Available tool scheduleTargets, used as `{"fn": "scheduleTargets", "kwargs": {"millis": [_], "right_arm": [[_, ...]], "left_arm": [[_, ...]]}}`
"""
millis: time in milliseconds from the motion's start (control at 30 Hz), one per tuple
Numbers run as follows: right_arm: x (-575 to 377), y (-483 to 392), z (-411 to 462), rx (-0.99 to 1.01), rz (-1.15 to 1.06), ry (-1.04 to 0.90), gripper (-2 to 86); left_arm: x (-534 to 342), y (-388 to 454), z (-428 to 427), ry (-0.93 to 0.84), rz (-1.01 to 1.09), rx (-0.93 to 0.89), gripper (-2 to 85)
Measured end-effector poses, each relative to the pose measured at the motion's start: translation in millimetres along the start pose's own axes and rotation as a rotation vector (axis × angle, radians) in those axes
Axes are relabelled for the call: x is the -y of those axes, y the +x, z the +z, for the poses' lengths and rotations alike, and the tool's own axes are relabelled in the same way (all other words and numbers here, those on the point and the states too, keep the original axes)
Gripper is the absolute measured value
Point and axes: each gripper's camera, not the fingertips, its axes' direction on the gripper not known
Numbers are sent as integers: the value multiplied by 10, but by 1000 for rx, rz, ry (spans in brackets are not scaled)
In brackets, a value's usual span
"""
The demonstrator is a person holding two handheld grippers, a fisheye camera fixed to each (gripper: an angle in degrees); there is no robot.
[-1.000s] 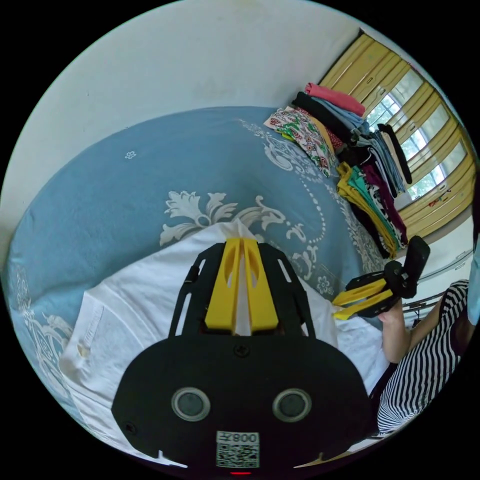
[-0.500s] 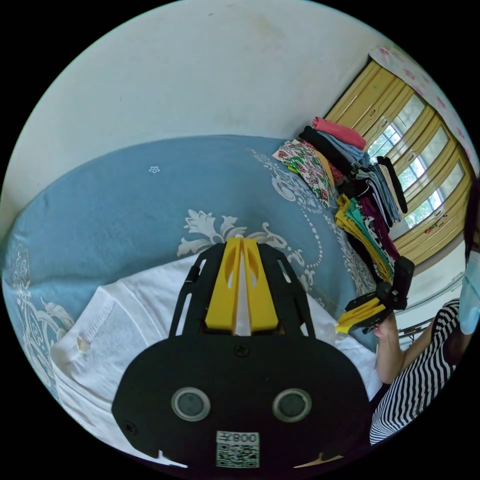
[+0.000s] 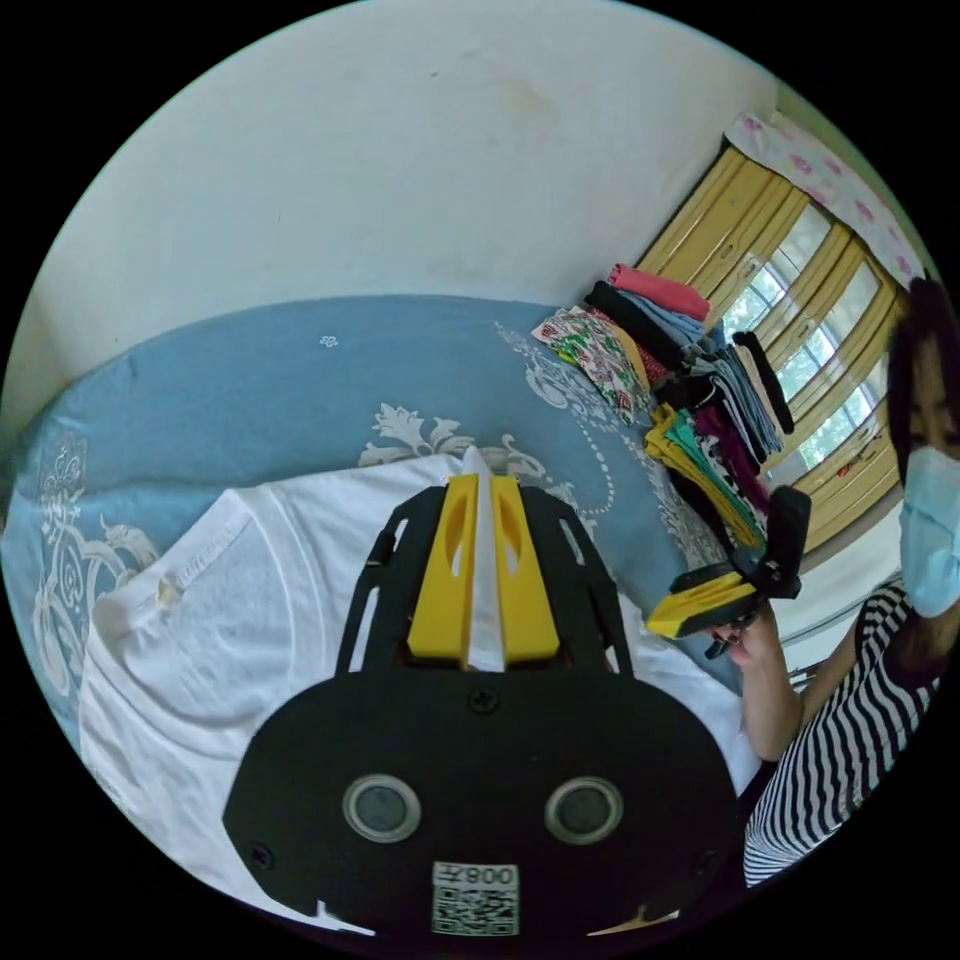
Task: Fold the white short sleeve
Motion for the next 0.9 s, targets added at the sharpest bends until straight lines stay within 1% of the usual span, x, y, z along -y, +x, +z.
{"fn": "scheduleTargets", "kwargs": {"millis": [67,133,233,300,367,433,500,533,600,700,767,833,867,900], "right_arm": [[51,-50,175,-43,6,-102,1],[73,-103,208,-41,4,-94,1],[96,-192,212,-48,-2,-84,1],[119,-291,171,-23,-19,-31,1],[136,-373,166,-7,-31,18,1],[177,-448,254,-5,-41,-5,1],[240,-526,473,-37,-38,-103,0],[255,-539,543,-43,-35,-144,0],[285,-617,575,-37,-35,-136,0],[310,-724,603,-66,-30,-123,0],[324,-813,608,-71,-37,-104,0],[336,-902,595,-101,-35,-68,0],[343,-949,587,-123,-27,-48,0],[343,-992,577,-143,-17,-23,0]], "left_arm": [[-93,140,-68,-73,16,65,6],[-189,230,-64,-220,14,167,4],[-217,383,-481,-135,1,140,2],[-258,520,-764,-78,18,130,2],[-319,639,-967,-78,27,139,2],[-411,754,-1128,-134,43,146,2],[-477,784,-1218,-192,21,162,3],[-506,811,-1374,-164,10,154,3],[-526,841,-1656,-136,-21,125,3],[-672,927,-2271,-34,-58,91,3],[-847,970,-2664,0,-108,108,4],[-1202,996,-3235,33,-223,143,7],[-1309,997,-3390,44,-260,157,8],[-1539,992,-3717,67,-342,190,10]]}}
